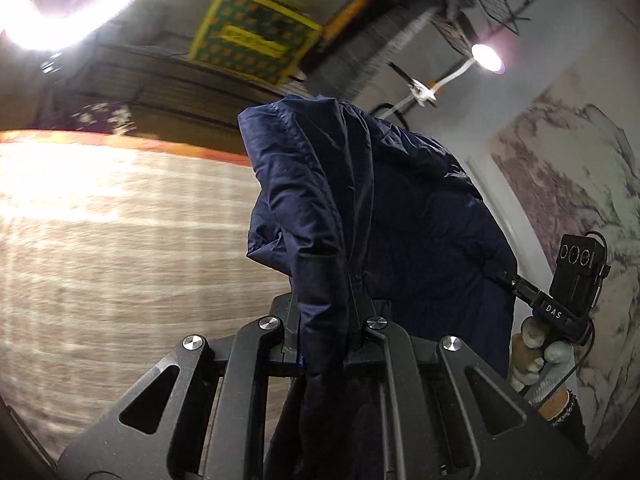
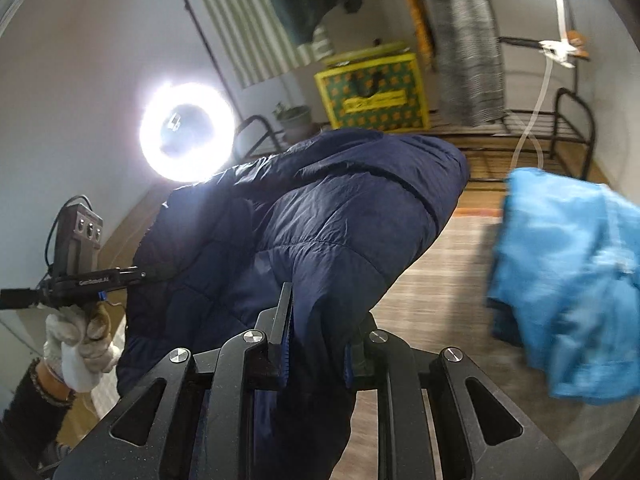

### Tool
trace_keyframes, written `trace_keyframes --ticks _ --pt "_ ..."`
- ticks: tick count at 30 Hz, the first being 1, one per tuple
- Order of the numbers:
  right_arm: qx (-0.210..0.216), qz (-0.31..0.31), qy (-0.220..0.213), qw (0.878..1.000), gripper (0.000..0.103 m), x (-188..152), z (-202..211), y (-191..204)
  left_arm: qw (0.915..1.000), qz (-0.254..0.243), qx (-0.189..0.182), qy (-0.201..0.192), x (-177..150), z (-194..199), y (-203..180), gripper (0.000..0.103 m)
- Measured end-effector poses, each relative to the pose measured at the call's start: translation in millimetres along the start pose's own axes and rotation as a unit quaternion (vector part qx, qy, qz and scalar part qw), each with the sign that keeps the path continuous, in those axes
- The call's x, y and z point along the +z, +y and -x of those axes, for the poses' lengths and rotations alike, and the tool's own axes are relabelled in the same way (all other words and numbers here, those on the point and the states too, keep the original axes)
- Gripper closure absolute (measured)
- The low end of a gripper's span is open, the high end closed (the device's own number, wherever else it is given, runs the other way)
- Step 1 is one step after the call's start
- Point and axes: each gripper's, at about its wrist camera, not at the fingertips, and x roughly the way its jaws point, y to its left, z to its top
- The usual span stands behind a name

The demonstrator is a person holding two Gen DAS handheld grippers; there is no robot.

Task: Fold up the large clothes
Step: 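Carry the lifted jacket with both tools toward the light-blue garment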

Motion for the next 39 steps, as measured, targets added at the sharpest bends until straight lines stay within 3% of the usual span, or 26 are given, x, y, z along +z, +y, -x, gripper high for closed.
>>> trace_keyframes --ticks 10,24,33,39 --pt "-0.051 0.000 -0.047 0.998 0.087 9.7 89.3 -50.4 0.9985 -0.032 -0.045 -0.006 12.1 -48.6 -102.9 0.094" --pt "-0.107 0.010 -0.099 0.989 0.087 45.3 146.2 -129.2 0.9940 -0.089 -0.057 -0.030 48.8 -117.5 -213.9 0.094" --pt "-0.160 0.024 -0.130 0.978 0.087 73.5 161.8 -184.0 0.9921 -0.108 -0.051 -0.039 71.2 -189.6 -266.7 0.094" --pt "-0.190 0.024 -0.136 0.972 0.087 81.4 139.5 -229.5 0.9943 -0.099 -0.029 -0.027 71.2 -256.8 -272.8 0.094"
